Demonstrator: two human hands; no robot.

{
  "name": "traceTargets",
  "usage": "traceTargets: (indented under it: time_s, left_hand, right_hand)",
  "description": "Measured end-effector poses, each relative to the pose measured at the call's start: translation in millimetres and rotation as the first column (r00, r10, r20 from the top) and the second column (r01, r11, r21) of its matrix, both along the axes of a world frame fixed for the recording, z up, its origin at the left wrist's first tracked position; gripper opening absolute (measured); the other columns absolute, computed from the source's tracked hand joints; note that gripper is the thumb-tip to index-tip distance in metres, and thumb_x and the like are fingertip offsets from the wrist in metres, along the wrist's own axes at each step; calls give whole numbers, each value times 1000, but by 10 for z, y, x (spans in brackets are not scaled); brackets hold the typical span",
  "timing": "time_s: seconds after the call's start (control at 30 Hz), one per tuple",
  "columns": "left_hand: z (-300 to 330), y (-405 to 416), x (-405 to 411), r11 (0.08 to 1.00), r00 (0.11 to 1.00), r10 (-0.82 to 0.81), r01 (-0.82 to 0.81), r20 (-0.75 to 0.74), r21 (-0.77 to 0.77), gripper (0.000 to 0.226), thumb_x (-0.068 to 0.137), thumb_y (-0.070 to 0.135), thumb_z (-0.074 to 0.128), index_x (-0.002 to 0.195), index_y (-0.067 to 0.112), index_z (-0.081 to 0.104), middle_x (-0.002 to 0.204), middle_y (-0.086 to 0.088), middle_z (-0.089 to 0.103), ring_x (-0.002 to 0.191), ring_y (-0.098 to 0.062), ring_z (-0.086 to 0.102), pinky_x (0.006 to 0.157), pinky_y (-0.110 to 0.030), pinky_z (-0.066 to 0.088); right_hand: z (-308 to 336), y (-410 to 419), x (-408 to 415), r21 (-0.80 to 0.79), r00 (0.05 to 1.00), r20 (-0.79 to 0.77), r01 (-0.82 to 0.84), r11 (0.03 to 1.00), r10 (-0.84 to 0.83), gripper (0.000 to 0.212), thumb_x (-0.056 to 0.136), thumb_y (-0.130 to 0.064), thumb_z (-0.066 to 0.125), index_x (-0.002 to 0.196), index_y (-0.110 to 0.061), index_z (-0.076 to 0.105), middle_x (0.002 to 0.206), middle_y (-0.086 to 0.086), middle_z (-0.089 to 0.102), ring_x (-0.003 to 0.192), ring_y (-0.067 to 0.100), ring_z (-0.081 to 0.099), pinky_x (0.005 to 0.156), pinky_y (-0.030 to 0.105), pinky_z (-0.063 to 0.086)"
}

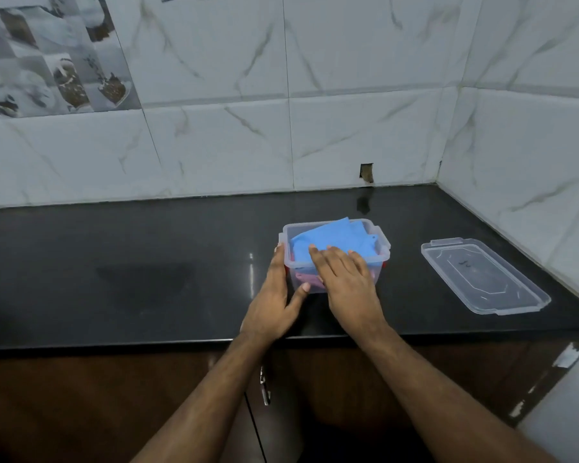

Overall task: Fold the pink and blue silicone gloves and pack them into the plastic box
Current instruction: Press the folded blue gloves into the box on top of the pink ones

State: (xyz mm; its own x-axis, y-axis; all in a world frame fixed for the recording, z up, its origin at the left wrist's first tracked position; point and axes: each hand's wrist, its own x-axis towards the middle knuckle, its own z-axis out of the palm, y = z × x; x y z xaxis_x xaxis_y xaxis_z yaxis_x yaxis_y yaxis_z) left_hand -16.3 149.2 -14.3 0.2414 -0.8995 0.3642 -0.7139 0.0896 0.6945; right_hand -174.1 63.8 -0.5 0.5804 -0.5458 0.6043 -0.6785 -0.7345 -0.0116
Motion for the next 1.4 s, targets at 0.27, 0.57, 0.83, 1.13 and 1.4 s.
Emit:
traceTargets:
  time_s: [0.27,0.57,0.83,1.13,1.4]
  left_hand:
    - [-42,-373,27,982,960,58,-105,275,159,100,98,48,54,162,25,-19,164,-4,39,139,-32,51,116,-50,39]
    - [-156,-454,-94,939,838,29,-209,545,272,66,107,53,24,161,14,29,170,-9,25,158,-24,18,126,-45,17]
    - [-144,-591,-553,931,852,-38,-160,523,329,62,108,45,22,162,14,25,170,-10,22,158,-30,15,128,-48,14]
    - [-118,-898,-1300,941,825,-164,-34,540,338,60,109,40,24,161,11,26,170,-11,23,158,-30,17,128,-46,17]
    - [-97,-1100,-1632,936,825,-197,-2,530,352,62,109,45,23,162,13,23,172,-8,19,159,-32,13,129,-47,14]
  right_hand:
    - [-70,-252,90,88,980,-8,197,977,-197,78,91,-6,40,164,-17,14,171,4,11,158,24,6,125,49,6]
    - [-138,-233,73,226,954,-78,301,926,-290,82,103,-33,45,162,-9,-8,170,10,-13,158,24,-7,127,51,8]
    - [-153,-97,-311,457,917,-132,394,797,-377,73,104,-48,31,162,-7,12,171,12,-1,158,28,3,126,52,13]
    - [-138,-192,-1046,315,812,-177,582,749,-556,52,106,-43,34,146,-15,50,169,17,15,157,31,7,123,56,12]
    - [-30,-275,-1427,237,727,-282,685,689,-626,33,102,-20,46,133,-14,56,135,15,51,125,30,47,98,43,45]
